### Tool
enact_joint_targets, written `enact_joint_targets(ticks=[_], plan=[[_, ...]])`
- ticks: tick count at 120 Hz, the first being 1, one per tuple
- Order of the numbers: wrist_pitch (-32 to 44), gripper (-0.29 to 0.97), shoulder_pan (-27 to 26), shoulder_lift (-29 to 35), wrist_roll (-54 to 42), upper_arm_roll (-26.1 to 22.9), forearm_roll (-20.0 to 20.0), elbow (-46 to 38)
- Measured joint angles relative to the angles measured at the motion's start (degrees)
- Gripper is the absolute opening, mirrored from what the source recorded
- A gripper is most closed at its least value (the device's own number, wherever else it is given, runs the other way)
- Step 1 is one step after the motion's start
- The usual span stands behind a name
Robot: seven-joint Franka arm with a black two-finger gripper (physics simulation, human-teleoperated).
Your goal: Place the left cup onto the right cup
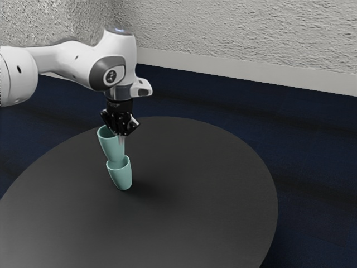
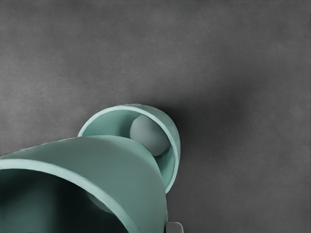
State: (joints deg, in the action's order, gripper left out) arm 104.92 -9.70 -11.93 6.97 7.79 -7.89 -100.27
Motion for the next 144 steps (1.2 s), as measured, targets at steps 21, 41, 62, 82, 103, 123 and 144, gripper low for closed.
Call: enact_joint_targets(ticks=[21,41,62,82,103,123,144], plan=[[0.21,-0.08,0.09,-1.32,-0.02,0.07,0.0,0.91],[0.3,-0.08,0.18,-2.14,-0.06,0.14,0.01,1.48],[0.35,-0.08,0.35,-2.7,-0.09,0.14,0.01,1.75],[0.37,-0.08,0.45,-3.04,-0.11,0.2,0.02,1.97],[0.37,-0.04,0.46,-3.15,-0.17,0.2,0.06,1.98],[0.33,0.06,0.46,-3.16,-0.24,0.2,0.25,1.98],[0.21,0.18,0.46,-3.09,-0.3,0.21,0.51,1.98]])
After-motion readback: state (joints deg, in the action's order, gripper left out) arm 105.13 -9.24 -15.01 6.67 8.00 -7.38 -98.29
